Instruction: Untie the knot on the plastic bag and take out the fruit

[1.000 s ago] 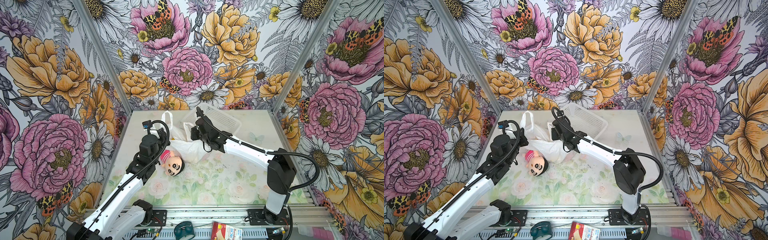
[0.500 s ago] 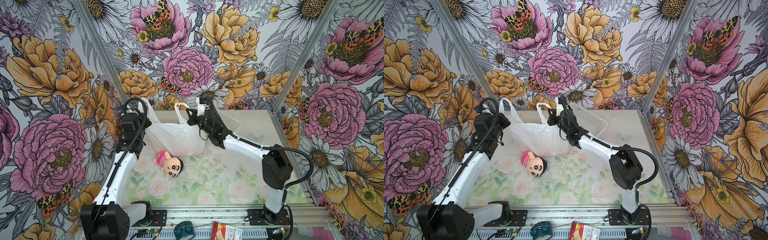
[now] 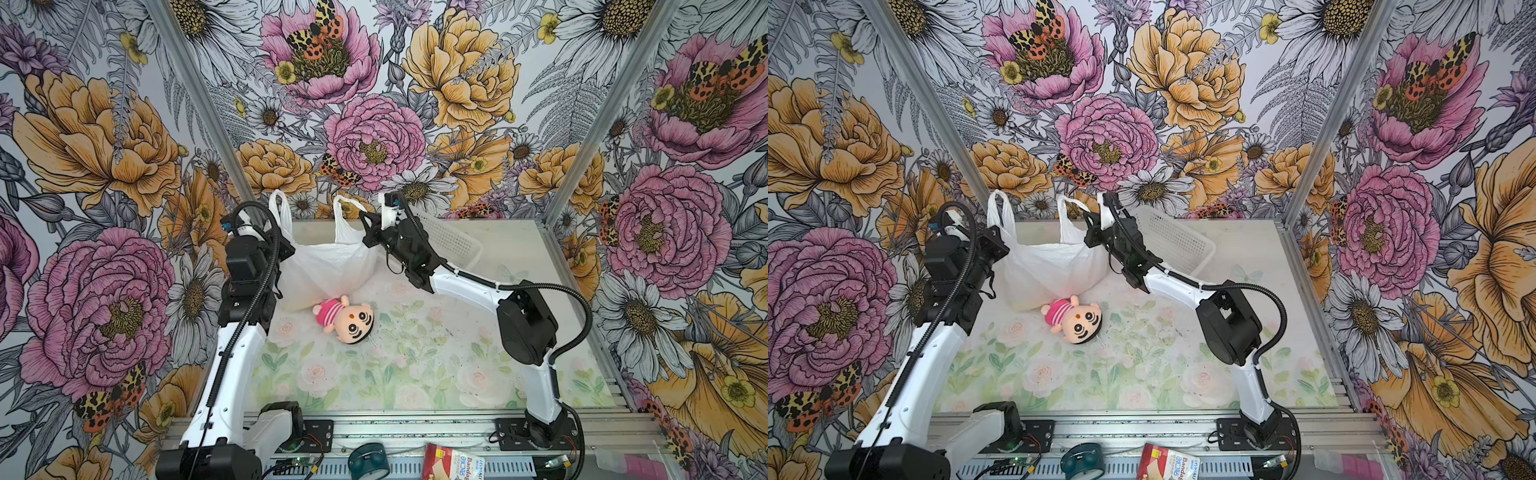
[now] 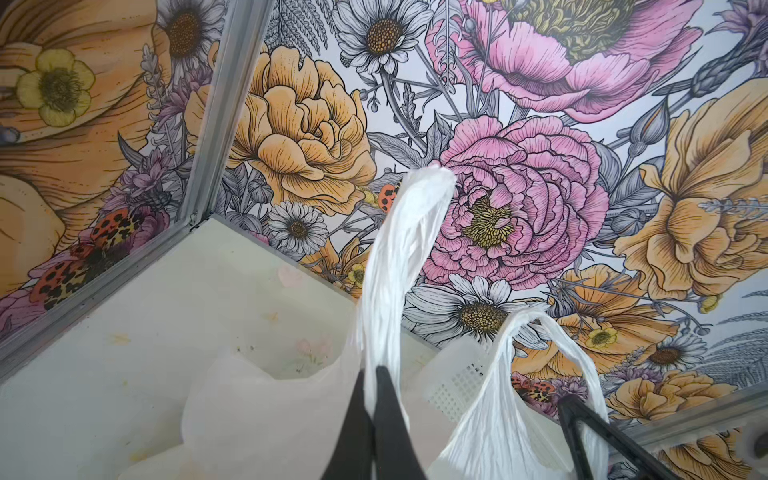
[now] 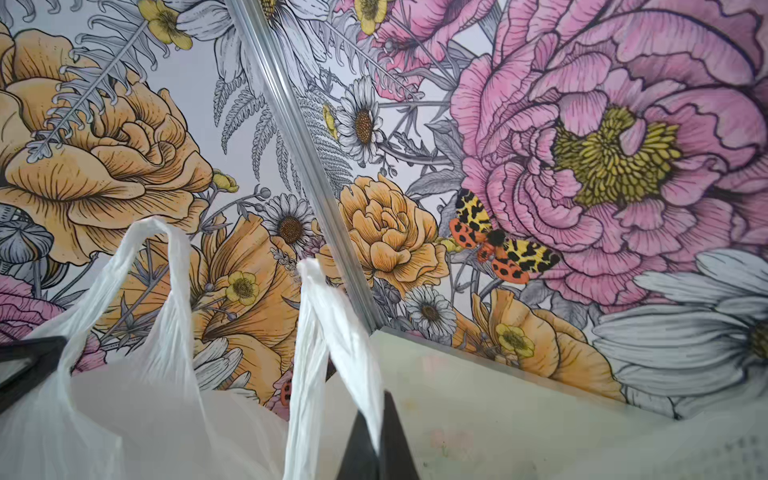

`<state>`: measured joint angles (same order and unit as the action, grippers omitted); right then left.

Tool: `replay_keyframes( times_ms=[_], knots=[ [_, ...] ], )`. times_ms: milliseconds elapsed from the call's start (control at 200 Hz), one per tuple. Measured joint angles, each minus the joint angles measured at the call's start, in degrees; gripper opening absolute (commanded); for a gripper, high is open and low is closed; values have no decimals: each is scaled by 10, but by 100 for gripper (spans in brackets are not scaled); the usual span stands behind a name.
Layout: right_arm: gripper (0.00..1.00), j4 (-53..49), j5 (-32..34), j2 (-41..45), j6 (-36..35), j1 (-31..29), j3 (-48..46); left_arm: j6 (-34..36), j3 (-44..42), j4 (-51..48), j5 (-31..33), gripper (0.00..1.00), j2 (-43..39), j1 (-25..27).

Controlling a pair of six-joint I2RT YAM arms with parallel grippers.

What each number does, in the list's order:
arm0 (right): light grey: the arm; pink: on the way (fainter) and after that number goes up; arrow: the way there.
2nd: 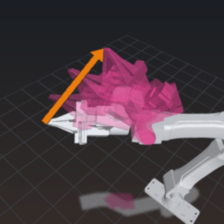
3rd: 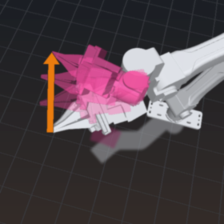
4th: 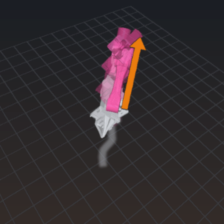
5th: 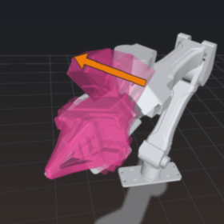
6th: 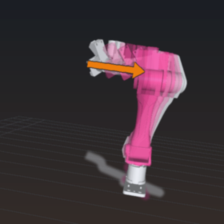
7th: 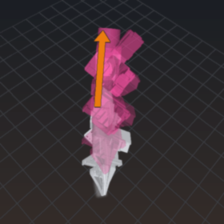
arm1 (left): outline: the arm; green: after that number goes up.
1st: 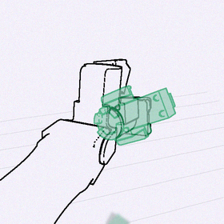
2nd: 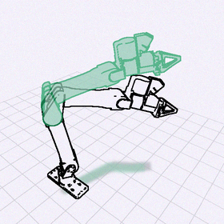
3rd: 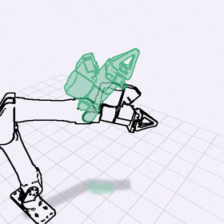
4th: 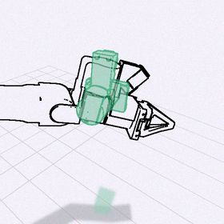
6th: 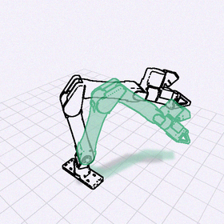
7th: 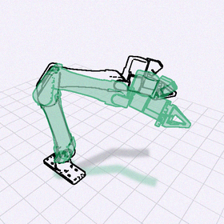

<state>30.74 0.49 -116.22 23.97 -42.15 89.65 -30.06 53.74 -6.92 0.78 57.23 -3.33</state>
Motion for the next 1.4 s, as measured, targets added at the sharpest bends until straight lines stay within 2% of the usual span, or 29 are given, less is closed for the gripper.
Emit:
replay_keyframes(
  times_ms=[145, 275, 355, 475, 530, 625, 731, 856, 951, 1061, 1156, 1201, 1256, 1401],
  knots=[
    [0, 129, 45, 66, 11, -12, -224, -26, -146, 12, 35, 0, -90, 49],
    [0, 210, 80, 68, 19, -27, -348, -47, -249, -1, 95, 2, -158, 125],
    [0, 254, 101, 69, 21, -41, -395, -56, -271, -22, 134, 11, -189, 166],
    [0, 314, 131, 83, 19, -68, -452, -46, -259, -71, 190, 41, -224, 194],
    [0, 331, 146, 94, 19, -79, -470, -38, -233, -105, 210, 55, -230, 197],
    [0, 354, 169, 113, 18, -91, -489, -10, -156, -159, 225, 70, -227, 197],
    [0, 365, 188, 132, 18, -92, -503, 41, -29, -205, 226, 77, -196, 197],
    [0, 375, 200, 142, 19, -93, -509, 110, 148, -267, 209, 81, -122, 197],
    [0, 377, 205, 142, 19, -97, -509, 157, 262, -316, 199, 90, -63, 196],
    [0, 377, 210, 142, 19, -104, -509, 208, 349, -358, 198, 92, -13, 191],
    [0, 378, 224, 142, 16, -116, -509, 259, 407, -383, 186, 86, 36, 188],
    [0, 380, 234, 141, 14, -124, -509, 289, 427, -386, 158, 83, 59, 188],
    [0, 383, 243, 139, 9, -134, -509, 334, 440, -387, 116, 87, 88, 193],
    [0, 386, 266, 127, 3, -150, -509, 442, 434, -395, 39, 85, 170, 220]
  ],
)
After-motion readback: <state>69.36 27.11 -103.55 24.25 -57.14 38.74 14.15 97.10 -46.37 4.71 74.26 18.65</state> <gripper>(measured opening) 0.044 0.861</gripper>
